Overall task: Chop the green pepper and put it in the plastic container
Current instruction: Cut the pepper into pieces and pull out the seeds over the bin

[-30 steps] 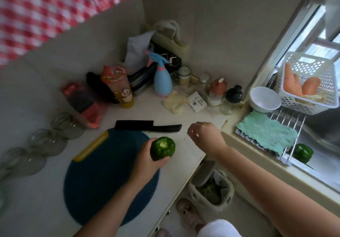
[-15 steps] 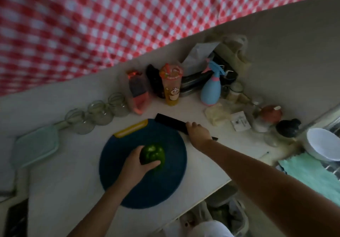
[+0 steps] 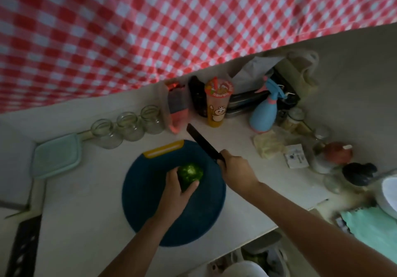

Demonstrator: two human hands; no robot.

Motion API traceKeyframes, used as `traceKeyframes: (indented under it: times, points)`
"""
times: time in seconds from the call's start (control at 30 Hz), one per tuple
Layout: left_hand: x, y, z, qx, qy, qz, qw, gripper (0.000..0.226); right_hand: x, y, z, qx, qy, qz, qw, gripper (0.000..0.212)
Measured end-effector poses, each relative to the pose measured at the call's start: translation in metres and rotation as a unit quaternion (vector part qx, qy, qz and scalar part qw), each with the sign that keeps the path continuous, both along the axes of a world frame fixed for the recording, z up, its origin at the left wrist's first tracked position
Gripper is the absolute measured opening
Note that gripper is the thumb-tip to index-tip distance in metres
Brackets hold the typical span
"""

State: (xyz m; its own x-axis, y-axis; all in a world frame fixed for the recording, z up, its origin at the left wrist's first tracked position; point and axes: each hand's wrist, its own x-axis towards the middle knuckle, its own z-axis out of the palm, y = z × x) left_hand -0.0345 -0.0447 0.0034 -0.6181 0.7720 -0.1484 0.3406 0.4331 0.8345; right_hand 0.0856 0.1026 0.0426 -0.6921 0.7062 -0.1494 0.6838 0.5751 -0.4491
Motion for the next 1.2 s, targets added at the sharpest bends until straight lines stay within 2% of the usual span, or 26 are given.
traceKeyframes:
  times: [0.17,0.47,0.53,0.67,0.77,0.83,0.87,0.93,1.0,1.2]
  points:
    - [0.001,0.003,-0.001,-0.005,-0.044,0.036,0.998,0.050,0.019,-0.032,0.012,0.007,0.027,0.056,0.998,0.025]
    - [-0.010,0.004,-0.005,0.022,-0.198,0.105,0.974,0.049,0.032,-0.052,-0.008,-0.007,0.023,0.060,0.998,0.024]
    - [-0.011,0.006,-0.004,0.010,-0.201,0.097,0.975,0.044,0.030,-0.056,-0.009,-0.015,0.025,0.053,0.998,0.024]
    - [-0.014,0.008,0.001,-0.004,-0.200,0.092,0.975,0.059,0.028,-0.062,-0.015,0.033,0.039,0.069,0.996,0.025]
    - [-0.012,0.009,0.002,-0.008,-0.209,0.085,0.974,0.040,0.029,-0.069,-0.022,0.051,0.027,0.086,0.995,0.013]
    - [-0.012,0.011,0.002,-0.018,-0.197,0.070,0.978,0.037,0.027,-0.076,-0.023,0.049,-0.004,0.096,0.994,0.026]
    - [-0.011,0.013,0.002,-0.023,-0.180,0.065,0.981,0.039,0.024,-0.079,-0.023,0.033,-0.015,0.087,0.996,0.028]
    - [-0.010,0.016,0.002,-0.032,-0.142,0.062,0.987,0.036,0.019,-0.079,-0.024,0.006,-0.016,0.074,0.997,0.013]
    - [-0.008,0.016,0.001,-0.035,-0.128,0.073,0.988,0.033,0.016,-0.074,-0.022,-0.039,0.016,0.053,0.998,0.009]
    - [-0.001,0.020,0.004,-0.020,-0.170,0.119,0.978,0.026,0.017,-0.073,-0.014,-0.086,0.048,0.073,0.992,0.011]
